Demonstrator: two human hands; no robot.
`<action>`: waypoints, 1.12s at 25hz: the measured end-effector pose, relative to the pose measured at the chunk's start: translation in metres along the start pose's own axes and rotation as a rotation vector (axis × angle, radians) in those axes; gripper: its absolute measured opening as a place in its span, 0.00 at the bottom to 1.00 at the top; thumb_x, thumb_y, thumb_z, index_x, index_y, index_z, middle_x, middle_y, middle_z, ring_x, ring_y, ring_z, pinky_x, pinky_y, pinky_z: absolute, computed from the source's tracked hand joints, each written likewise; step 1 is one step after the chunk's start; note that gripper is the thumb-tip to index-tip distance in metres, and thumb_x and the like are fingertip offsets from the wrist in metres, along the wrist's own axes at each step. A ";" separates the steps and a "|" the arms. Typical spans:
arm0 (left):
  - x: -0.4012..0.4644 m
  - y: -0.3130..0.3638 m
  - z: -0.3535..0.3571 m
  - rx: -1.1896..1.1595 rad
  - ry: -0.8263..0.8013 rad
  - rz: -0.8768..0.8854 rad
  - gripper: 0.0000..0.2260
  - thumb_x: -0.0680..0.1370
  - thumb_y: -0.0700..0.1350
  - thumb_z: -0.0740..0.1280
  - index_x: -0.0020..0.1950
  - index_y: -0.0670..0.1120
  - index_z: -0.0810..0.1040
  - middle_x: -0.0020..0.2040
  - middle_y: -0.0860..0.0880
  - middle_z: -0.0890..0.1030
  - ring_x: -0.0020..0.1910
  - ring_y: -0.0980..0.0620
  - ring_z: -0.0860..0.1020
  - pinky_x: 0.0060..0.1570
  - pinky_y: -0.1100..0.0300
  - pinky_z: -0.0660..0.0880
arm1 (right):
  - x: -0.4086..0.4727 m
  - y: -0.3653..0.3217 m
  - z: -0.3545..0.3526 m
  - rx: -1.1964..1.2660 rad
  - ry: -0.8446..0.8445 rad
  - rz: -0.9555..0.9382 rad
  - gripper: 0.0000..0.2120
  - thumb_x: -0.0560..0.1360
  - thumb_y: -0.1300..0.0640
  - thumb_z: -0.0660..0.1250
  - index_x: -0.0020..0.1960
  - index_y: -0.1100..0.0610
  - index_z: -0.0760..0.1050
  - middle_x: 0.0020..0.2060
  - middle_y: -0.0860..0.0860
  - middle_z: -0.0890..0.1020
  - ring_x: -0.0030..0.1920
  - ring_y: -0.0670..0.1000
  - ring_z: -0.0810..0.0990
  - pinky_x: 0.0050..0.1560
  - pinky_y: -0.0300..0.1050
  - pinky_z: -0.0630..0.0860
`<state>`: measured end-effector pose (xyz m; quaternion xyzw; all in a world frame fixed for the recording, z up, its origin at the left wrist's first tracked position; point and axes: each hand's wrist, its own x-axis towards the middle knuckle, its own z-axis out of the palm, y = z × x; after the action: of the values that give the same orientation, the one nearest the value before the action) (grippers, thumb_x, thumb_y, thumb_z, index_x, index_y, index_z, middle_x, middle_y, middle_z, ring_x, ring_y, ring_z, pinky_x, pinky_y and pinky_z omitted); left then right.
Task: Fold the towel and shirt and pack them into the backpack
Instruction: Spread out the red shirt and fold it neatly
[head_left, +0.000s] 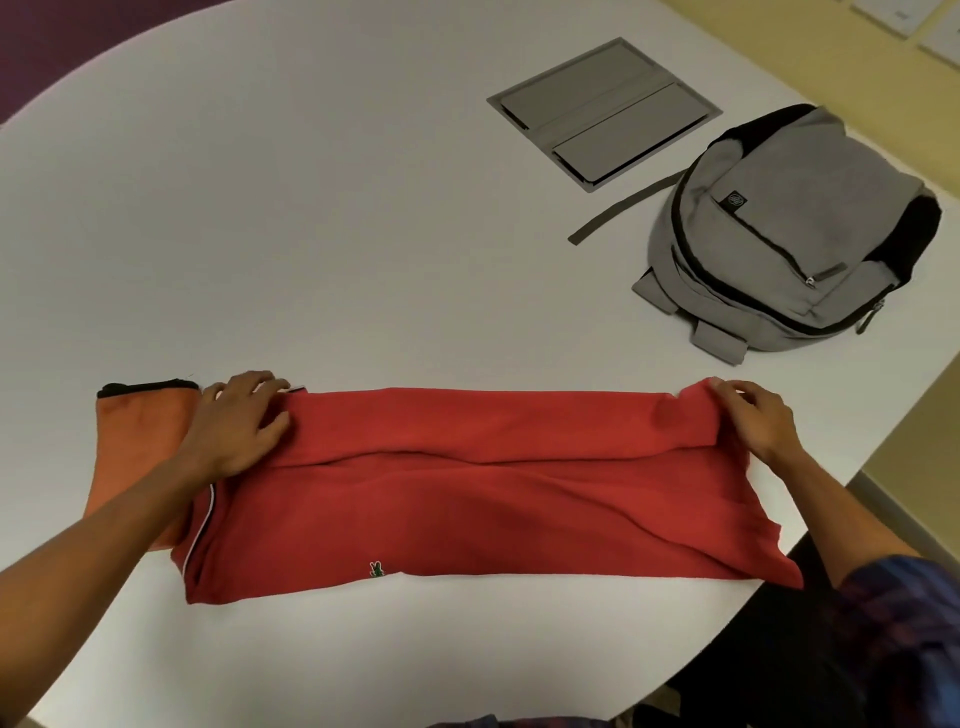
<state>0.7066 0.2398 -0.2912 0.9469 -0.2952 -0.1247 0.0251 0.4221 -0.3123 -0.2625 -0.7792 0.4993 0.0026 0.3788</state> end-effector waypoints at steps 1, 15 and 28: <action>0.007 -0.003 -0.001 0.011 -0.055 -0.036 0.28 0.70 0.59 0.55 0.64 0.45 0.75 0.62 0.44 0.76 0.65 0.43 0.71 0.65 0.44 0.61 | 0.005 -0.004 0.002 0.016 -0.038 0.033 0.18 0.76 0.42 0.66 0.52 0.57 0.80 0.46 0.53 0.81 0.51 0.56 0.77 0.52 0.47 0.72; 0.009 0.005 0.009 -0.053 0.223 -0.062 0.19 0.76 0.49 0.60 0.64 0.42 0.74 0.63 0.38 0.74 0.63 0.37 0.72 0.61 0.43 0.64 | -0.027 0.023 0.030 -0.415 0.387 -0.357 0.25 0.79 0.45 0.56 0.71 0.58 0.63 0.70 0.59 0.68 0.70 0.60 0.66 0.67 0.61 0.60; -0.026 0.027 0.034 0.021 -0.065 0.060 0.37 0.74 0.69 0.41 0.78 0.51 0.53 0.79 0.49 0.53 0.78 0.51 0.48 0.73 0.47 0.39 | -0.062 0.007 0.092 -0.579 0.149 -0.461 0.38 0.77 0.33 0.47 0.77 0.58 0.58 0.76 0.55 0.61 0.77 0.54 0.55 0.75 0.61 0.48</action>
<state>0.6626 0.2331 -0.3155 0.9333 -0.3254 -0.1516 0.0094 0.4197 -0.2113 -0.3083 -0.9440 0.3157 0.0019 0.0961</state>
